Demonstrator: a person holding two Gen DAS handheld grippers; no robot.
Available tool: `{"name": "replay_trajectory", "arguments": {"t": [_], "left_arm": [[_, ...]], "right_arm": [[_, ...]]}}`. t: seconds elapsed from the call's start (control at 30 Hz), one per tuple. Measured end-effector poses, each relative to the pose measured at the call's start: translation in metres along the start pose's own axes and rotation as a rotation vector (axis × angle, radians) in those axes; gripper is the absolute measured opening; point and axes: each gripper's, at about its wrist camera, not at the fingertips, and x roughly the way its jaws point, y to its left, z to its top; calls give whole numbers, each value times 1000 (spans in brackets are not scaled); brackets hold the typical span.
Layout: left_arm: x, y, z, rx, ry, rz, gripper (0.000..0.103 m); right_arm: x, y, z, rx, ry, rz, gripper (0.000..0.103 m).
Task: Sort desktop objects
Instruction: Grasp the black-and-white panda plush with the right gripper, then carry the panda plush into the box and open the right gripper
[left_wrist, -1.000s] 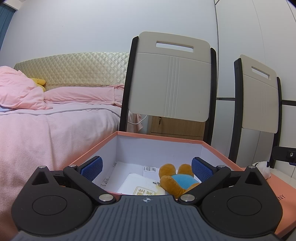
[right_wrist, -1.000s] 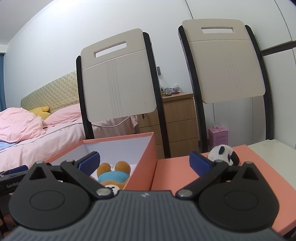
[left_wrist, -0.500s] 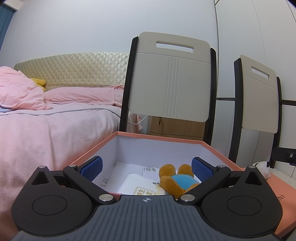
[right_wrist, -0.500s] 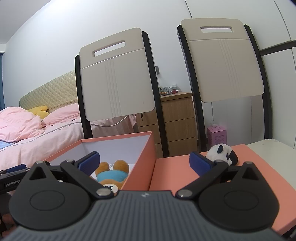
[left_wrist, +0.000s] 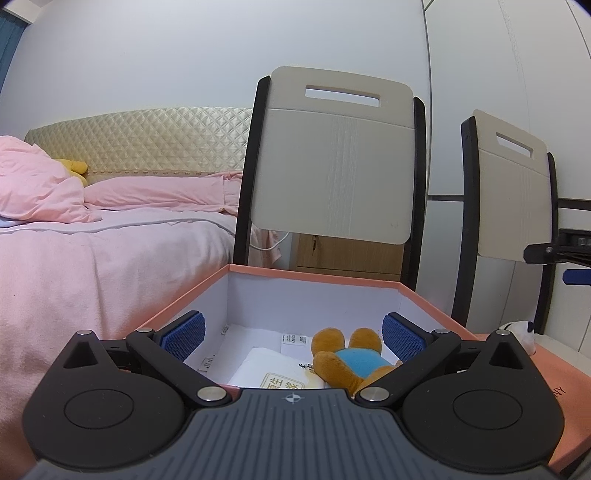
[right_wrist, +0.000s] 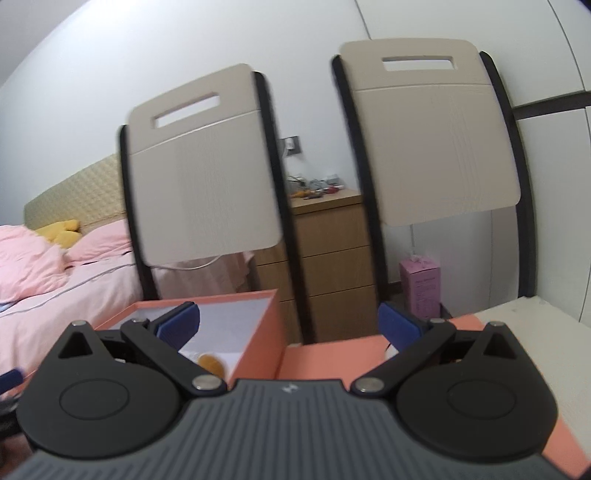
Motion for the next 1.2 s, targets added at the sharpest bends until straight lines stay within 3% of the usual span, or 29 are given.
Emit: {"name": "replay_trajectory", "arguments": {"t": [0.17, 0.3, 0.47, 0.5, 0.63, 0.73, 0.83, 1.0, 1.1, 1.2], "left_arm": [[0, -1, -1, 4, 1, -1, 103], [0, -2, -2, 8, 2, -2, 103], [5, 3, -1, -2, 12, -2, 103], [6, 3, 0, -5, 14, -2, 103], [5, 5, 1, -15, 11, -3, 103], [5, 5, 2, -18, 8, -2, 103], [4, 6, 3, -21, 4, -1, 103], [3, 6, 5, -26, -1, 1, 103], [1, 9, 7, -28, -10, 13, 103], [-1, 13, 10, -29, -28, 22, 103]], "right_arm": [[53, -33, 5, -12, 91, -108, 103], [86, -55, -12, -14, 176, -179, 103], [103, -60, -27, -72, 231, -204, 101], [106, -59, -28, -87, 241, -208, 98], [118, -58, -38, -71, 299, -207, 71], [120, -55, -37, -87, 295, -225, 49], [118, -53, -32, -78, 296, -223, 48], [95, -29, -5, -61, 192, -154, 48], [90, 6, 23, -99, 147, -50, 48], [100, 59, 49, -176, 177, 90, 48]]}}
